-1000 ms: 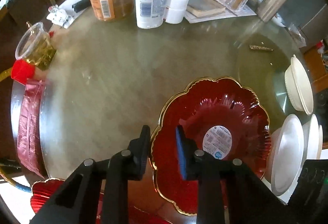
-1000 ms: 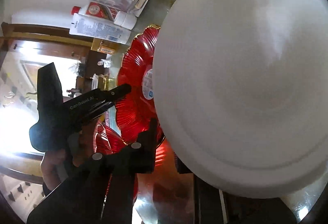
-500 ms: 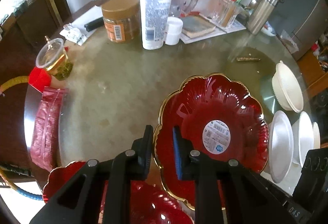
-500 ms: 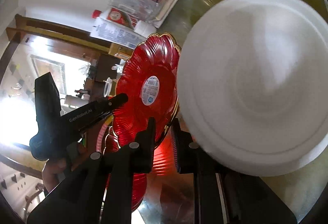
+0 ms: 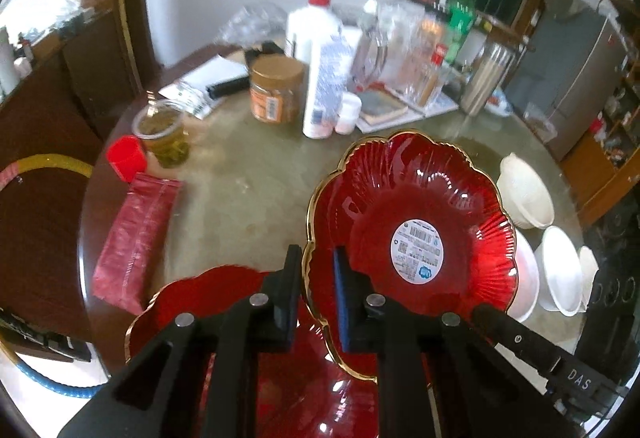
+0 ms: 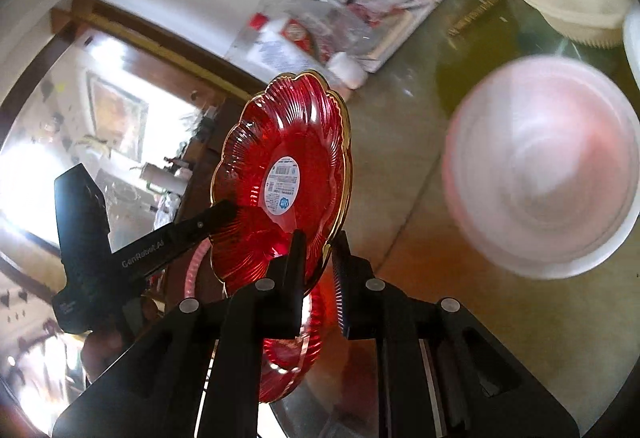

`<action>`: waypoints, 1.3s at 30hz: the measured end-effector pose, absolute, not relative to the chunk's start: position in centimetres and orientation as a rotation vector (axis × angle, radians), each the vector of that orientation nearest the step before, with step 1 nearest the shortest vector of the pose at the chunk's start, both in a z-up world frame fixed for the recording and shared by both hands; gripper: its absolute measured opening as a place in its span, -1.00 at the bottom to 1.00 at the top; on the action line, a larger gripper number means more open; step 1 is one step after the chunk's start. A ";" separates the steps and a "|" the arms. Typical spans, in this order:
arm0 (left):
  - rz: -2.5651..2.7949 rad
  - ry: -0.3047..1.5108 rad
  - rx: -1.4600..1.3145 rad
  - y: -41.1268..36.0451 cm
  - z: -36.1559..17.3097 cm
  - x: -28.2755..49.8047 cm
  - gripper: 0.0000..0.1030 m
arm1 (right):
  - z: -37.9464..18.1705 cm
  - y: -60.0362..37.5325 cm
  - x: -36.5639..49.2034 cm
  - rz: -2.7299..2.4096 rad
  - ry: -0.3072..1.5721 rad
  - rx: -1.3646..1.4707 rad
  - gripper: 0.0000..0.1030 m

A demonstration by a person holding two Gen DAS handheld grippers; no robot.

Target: Organize plates and bowls

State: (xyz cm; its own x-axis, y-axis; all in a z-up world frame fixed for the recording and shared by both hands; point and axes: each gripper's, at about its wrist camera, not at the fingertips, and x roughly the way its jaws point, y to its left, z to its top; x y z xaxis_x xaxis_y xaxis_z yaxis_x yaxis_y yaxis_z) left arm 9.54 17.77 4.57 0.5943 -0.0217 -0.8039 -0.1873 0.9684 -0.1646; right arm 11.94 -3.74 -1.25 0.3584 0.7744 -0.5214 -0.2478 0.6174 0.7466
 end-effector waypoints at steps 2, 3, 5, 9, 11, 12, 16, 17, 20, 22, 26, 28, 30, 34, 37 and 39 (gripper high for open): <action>0.107 0.891 -0.252 18.4 5.3 7.7 -0.74 | -0.5 -2.9 11.4 0.737 0.981 0.597 -0.75; 0.111 0.870 -0.256 18.7 5.5 6.8 -0.74 | -0.1 -2.6 10.9 0.749 0.973 0.584 -0.75; 0.125 0.832 -0.266 19.3 5.9 4.9 -0.74 | 0.7 -1.6 10.1 0.773 0.959 0.551 -0.76; 0.154 0.780 -0.289 20.8 6.0 1.6 -0.74 | 1.6 0.2 8.4 0.819 0.945 0.486 -0.76; 0.165 0.773 -0.311 21.4 5.6 0.6 -0.74 | 1.7 1.1 7.8 0.835 0.949 0.456 -0.76; 0.172 0.772 -0.324 21.8 5.2 0.0 -0.74 | 1.6 1.4 7.6 0.841 0.952 0.447 -0.76; 0.196 0.786 -0.349 22.5 3.4 -1.7 -0.74 | 0.7 2.9 7.3 0.853 0.987 0.400 -0.76; 0.198 0.791 -0.359 22.7 3.0 -1.9 -0.74 | 0.4 3.1 7.3 0.856 0.999 0.393 -0.76; 0.206 0.810 -0.393 23.5 1.7 -2.7 -0.73 | -0.6 4.1 7.2 0.854 1.031 0.365 -0.76; 0.209 0.825 -0.413 23.9 0.8 -2.8 -0.73 | -1.2 4.6 7.3 0.849 1.049 0.354 -0.76; 0.214 0.850 -0.431 24.3 -0.5 -3.1 -0.73 | -2.2 5.3 7.5 0.832 1.089 0.325 -0.76; 0.216 0.861 -0.434 24.3 -0.9 -3.1 -0.73 | -2.6 5.7 7.5 0.819 1.108 0.307 -0.76; 0.217 0.870 -0.435 24.4 -1.3 -3.3 -0.73 | -2.9 5.9 7.5 0.809 1.122 0.291 -0.76; 0.222 0.880 -0.428 24.6 -1.7 -3.4 -0.73 | -3.4 6.5 7.5 0.792 1.155 0.253 -0.76; 0.227 0.886 -0.414 24.6 -1.9 -3.4 -0.73 | -3.7 6.9 7.5 0.780 1.167 0.235 -0.76; 0.231 0.892 -0.407 24.6 -2.0 -3.4 -0.73 | -3.9 7.0 7.6 0.774 1.178 0.225 -0.76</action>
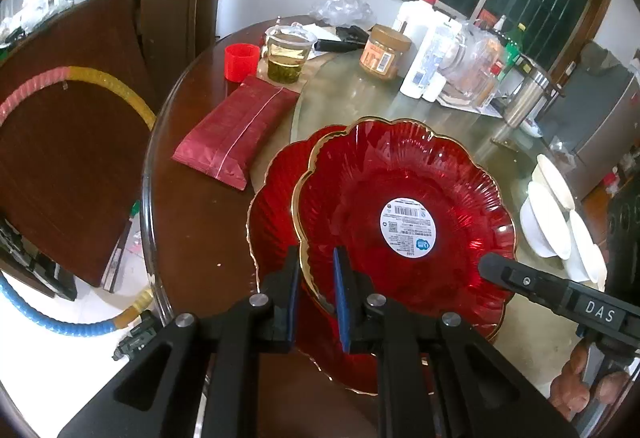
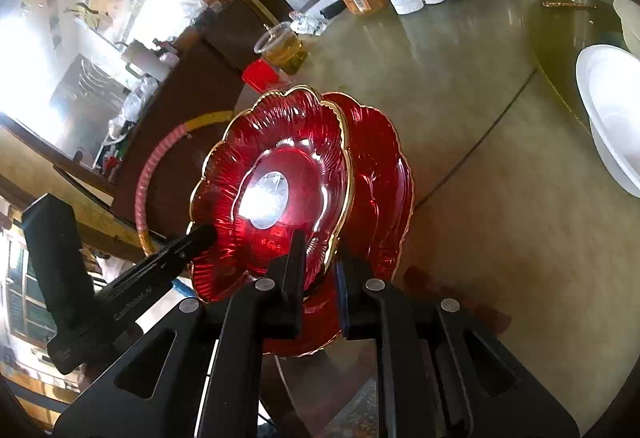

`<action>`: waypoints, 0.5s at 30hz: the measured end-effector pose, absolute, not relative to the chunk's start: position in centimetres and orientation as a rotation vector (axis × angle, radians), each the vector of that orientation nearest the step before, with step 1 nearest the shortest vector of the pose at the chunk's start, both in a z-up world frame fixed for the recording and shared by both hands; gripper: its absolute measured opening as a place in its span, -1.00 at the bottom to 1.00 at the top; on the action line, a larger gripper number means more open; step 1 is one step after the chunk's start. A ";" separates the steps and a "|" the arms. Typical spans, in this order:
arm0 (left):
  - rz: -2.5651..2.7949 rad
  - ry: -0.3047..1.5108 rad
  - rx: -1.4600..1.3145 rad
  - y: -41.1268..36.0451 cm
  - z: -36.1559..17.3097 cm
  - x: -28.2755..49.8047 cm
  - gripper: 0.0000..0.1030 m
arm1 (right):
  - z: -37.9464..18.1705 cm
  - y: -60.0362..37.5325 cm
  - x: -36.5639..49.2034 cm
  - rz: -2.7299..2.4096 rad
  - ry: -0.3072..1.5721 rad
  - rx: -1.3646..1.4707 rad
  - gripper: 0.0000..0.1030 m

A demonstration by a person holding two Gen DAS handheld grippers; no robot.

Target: Organize plates and bowls

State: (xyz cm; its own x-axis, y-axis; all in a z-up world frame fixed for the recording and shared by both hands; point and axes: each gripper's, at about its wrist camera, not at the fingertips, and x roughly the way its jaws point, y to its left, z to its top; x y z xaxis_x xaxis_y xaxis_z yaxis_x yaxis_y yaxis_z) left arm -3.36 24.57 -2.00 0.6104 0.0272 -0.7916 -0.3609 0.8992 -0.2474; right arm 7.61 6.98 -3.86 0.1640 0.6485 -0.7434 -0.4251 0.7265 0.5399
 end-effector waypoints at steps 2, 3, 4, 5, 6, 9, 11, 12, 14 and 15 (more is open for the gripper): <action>0.230 0.901 -0.406 24.7 -2.2 -3.2 -0.73 | -4.0 7.1 7.7 0.769 1.185 0.222 -0.76; 0.230 0.906 -0.405 24.7 -2.4 -3.1 -0.72 | -4.1 7.1 7.7 0.767 1.188 0.219 -0.76; 0.231 0.909 -0.403 24.7 -2.5 -3.1 -0.72 | -4.2 7.1 7.8 0.765 1.192 0.216 -0.76; 0.232 0.912 -0.404 24.7 -2.6 -3.0 -0.72 | -4.2 7.2 7.7 0.761 1.195 0.212 -0.76; 0.232 0.913 -0.402 24.7 -2.7 -3.0 -0.72 | -4.3 7.2 7.7 0.759 1.198 0.211 -0.76; 0.236 0.917 -0.390 24.5 -2.8 -2.9 -0.72 | -4.5 7.3 7.9 0.753 1.207 0.204 -0.76; 0.238 0.922 -0.385 24.4 -2.9 -2.8 -0.72 | -4.6 7.4 7.9 0.747 1.215 0.194 -0.76; 0.240 0.923 -0.382 24.4 -2.9 -2.8 -0.72 | -4.5 7.4 7.8 0.745 1.217 0.189 -0.76; 0.245 0.923 -0.370 24.4 -2.8 -2.8 -0.71 | -4.5 7.6 7.8 0.744 1.222 0.177 -0.76; 0.247 0.922 -0.366 24.4 -2.8 -2.8 -0.71 | -4.5 7.6 7.8 0.744 1.223 0.169 -0.76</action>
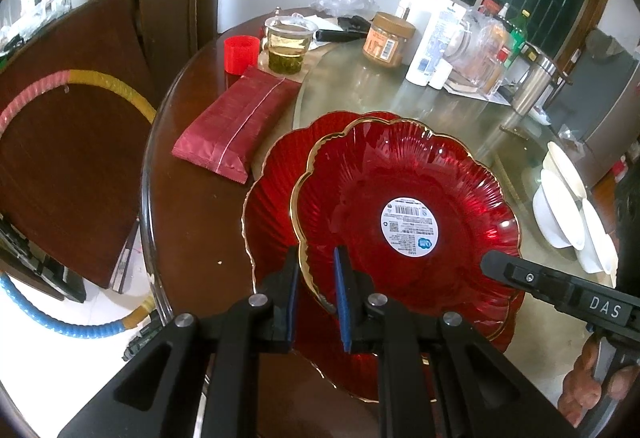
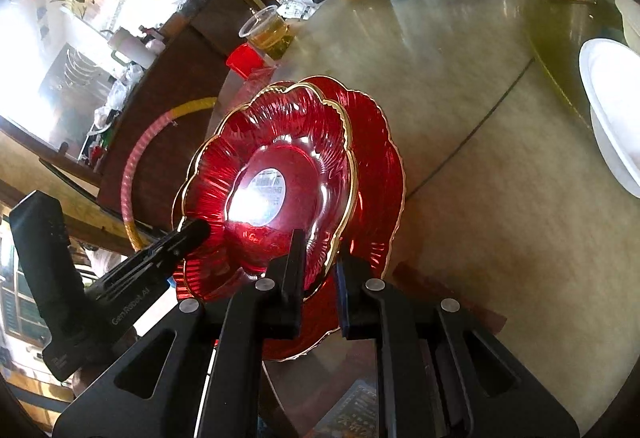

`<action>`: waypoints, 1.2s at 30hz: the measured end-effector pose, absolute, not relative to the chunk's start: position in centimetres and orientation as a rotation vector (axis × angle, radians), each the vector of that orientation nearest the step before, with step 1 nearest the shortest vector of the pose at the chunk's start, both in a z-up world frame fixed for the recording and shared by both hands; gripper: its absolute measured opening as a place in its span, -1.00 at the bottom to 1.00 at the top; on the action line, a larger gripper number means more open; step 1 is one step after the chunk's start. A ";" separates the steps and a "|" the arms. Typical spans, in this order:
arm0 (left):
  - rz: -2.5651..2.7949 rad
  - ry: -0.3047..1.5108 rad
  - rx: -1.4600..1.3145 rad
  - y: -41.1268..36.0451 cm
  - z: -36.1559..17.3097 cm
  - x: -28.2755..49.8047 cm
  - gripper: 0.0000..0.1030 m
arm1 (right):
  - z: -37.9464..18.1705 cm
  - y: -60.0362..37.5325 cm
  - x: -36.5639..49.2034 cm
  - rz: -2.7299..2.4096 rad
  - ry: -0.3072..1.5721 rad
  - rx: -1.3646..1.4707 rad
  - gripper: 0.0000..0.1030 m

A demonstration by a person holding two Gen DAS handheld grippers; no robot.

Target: Organize plates and bowls

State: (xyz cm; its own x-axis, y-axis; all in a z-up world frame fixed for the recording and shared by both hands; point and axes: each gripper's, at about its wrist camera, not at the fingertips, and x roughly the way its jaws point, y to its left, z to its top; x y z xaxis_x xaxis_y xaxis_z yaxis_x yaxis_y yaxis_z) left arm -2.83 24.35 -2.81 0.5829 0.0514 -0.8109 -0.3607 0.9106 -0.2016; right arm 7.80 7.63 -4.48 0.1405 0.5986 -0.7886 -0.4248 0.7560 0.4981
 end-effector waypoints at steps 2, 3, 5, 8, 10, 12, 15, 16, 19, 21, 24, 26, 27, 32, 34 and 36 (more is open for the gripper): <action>0.254 0.916 -0.354 24.2 -2.7 -2.9 -0.71 | -4.4 7.8 7.8 0.746 1.225 0.156 -0.76; 0.258 0.914 -0.347 24.2 -2.7 -2.9 -0.71 | -4.4 7.9 7.8 0.746 1.227 0.150 -0.76; 0.265 0.911 -0.339 24.2 -2.6 -2.9 -0.71 | -4.4 8.0 7.9 0.747 1.229 0.144 -0.76; 0.276 0.911 -0.318 24.1 -2.5 -2.8 -0.71 | -4.5 8.3 7.9 0.748 1.238 0.127 -0.75; 0.282 0.914 -0.302 24.0 -2.5 -2.7 -0.71 | -4.6 8.5 7.9 0.747 1.247 0.110 -0.75; 0.284 0.921 -0.294 24.0 -2.5 -2.6 -0.70 | -4.6 8.7 8.0 0.747 1.255 0.101 -0.75; 0.289 0.935 -0.276 23.8 -2.6 -2.4 -0.69 | -4.6 8.8 8.2 0.746 1.272 0.086 -0.74; 0.290 0.940 -0.270 23.8 -2.6 -2.3 -0.68 | -4.6 8.9 8.3 0.746 1.276 0.079 -0.74; 0.293 0.950 -0.267 23.8 -2.6 -2.1 -0.68 | -4.6 9.2 8.3 0.744 1.286 0.061 -0.73; 0.294 0.956 -0.262 23.7 -2.6 -2.0 -0.68 | -4.6 9.3 8.4 0.743 1.295 0.054 -0.73; 0.292 0.971 -0.254 23.6 -2.7 -1.7 -0.68 | -4.6 9.5 8.4 0.737 1.316 0.049 -0.73; 0.291 0.977 -0.258 23.7 -2.7 -1.6 -0.68 | -4.6 9.6 8.6 0.732 1.329 0.043 -0.73; 0.290 0.980 -0.260 23.7 -2.7 -1.6 -0.68 | -4.5 9.7 8.7 0.730 1.336 0.036 -0.72; 0.271 1.009 -0.284 24.1 -2.9 -1.4 -0.67 | -4.5 10.5 8.7 0.724 1.363 -0.017 -0.62; 0.271 1.013 -0.289 24.1 -3.0 -1.4 -0.67 | -4.6 10.5 8.9 0.726 1.372 -0.018 -0.62; 0.272 1.015 -0.286 24.1 -3.0 -1.5 -0.62 | -4.6 10.5 9.0 0.725 1.377 -0.013 -0.62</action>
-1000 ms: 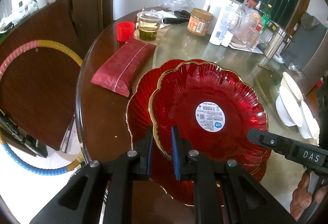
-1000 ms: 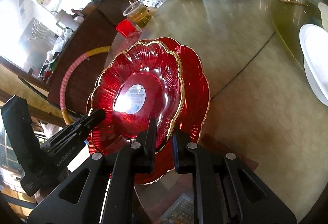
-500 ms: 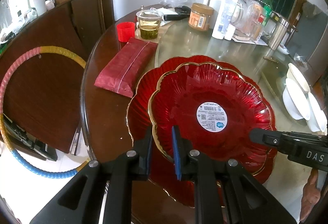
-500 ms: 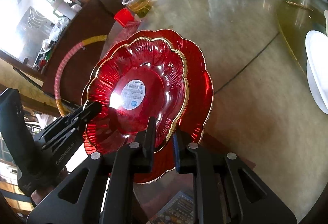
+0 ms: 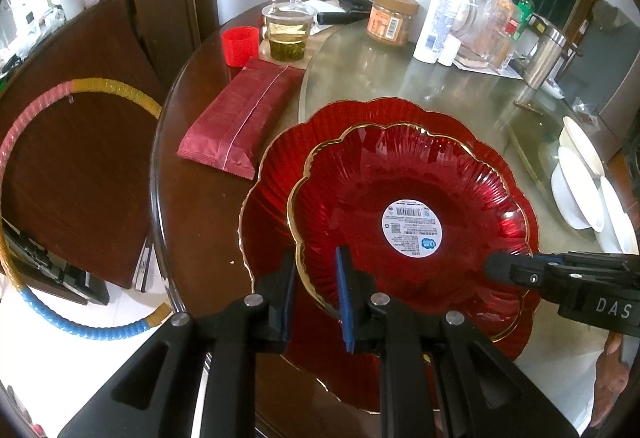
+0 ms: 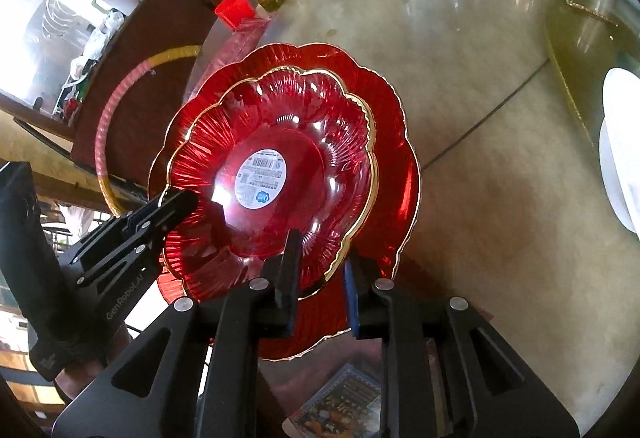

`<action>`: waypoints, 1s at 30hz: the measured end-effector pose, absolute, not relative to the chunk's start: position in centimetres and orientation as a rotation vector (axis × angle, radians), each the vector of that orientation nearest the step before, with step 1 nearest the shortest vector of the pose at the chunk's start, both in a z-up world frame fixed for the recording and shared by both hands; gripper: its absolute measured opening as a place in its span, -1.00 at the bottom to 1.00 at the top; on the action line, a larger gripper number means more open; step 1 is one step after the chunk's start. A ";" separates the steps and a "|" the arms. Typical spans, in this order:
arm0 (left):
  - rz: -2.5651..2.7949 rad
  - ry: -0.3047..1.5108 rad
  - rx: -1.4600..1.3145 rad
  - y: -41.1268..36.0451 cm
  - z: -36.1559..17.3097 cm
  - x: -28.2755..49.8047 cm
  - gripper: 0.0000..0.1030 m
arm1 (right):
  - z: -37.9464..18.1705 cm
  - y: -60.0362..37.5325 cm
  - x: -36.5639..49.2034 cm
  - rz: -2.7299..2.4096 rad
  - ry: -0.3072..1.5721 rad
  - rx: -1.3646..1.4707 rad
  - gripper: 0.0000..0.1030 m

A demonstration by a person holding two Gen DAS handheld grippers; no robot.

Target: Organize plates and bowls

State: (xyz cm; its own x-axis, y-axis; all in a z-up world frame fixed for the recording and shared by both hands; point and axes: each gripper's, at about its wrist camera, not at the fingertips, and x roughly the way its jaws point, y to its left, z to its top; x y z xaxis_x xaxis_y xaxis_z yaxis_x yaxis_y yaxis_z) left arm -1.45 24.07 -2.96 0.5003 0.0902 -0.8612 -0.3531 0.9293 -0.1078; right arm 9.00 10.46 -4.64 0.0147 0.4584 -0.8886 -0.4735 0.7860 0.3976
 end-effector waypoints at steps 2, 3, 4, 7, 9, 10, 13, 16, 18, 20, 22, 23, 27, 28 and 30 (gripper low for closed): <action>0.274 1.017 -0.277 24.0 -3.0 -1.4 -0.60 | -4.7 10.5 9.1 0.728 1.386 -0.012 -0.61; 0.277 1.018 -0.269 23.9 -3.0 -1.4 -0.59 | -4.7 10.5 9.1 0.728 1.390 -0.013 -0.61; 0.278 1.019 -0.264 23.9 -3.0 -1.4 -0.59 | -4.7 10.6 9.2 0.728 1.390 -0.015 -0.61; 0.275 1.019 -0.256 23.7 -3.0 -1.3 -0.52 | -4.8 10.8 9.4 0.727 1.395 -0.022 -0.59; 0.270 1.019 -0.245 23.4 -3.0 -1.3 -0.41 | -4.7 10.8 9.3 0.725 1.394 -0.027 -0.59; 0.269 1.020 -0.239 23.3 -3.0 -1.3 -0.38 | -4.7 10.9 9.3 0.725 1.395 -0.026 -0.59; 0.257 1.019 -0.230 22.9 -3.0 -1.2 -0.19 | -4.7 11.0 9.2 0.727 1.400 -0.030 -0.59; 0.248 1.021 -0.230 22.7 -3.1 -1.3 -0.06 | -4.5 11.2 9.2 0.729 1.401 -0.042 -0.58; 0.247 1.021 -0.231 22.6 -3.0 -1.3 0.01 | -4.2 11.2 9.2 0.731 1.397 -0.048 -0.58; 0.248 1.013 -0.226 22.5 -2.9 -1.4 0.09 | -4.0 11.1 9.1 0.731 1.391 -0.053 -0.57; 0.252 1.001 -0.213 22.3 -2.6 -1.5 0.21 | -3.8 11.0 9.1 0.729 1.383 -0.058 -0.57; 0.267 0.996 -0.200 22.3 -2.4 -1.5 0.40 | -3.7 11.0 9.0 0.727 1.380 -0.059 -0.57; 0.284 0.963 -0.183 22.1 -1.8 -1.8 0.49 | -3.3 10.3 9.0 0.714 1.365 -0.051 -0.50; 0.287 0.960 -0.181 22.1 -1.7 -1.9 0.49 | -3.2 10.1 9.0 0.715 1.362 -0.044 -0.49; 0.291 0.958 -0.178 22.1 -1.7 -1.9 0.49 | -2.9 9.7 8.9 0.714 1.352 -0.034 -0.49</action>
State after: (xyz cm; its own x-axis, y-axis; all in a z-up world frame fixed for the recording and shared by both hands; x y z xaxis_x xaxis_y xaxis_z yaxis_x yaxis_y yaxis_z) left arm -1.92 22.07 -1.70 0.5405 0.1656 -0.8249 -0.3215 0.9467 -0.0206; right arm 8.90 9.71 -2.94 0.0421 0.4477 -0.8932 -0.4849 0.7908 0.3735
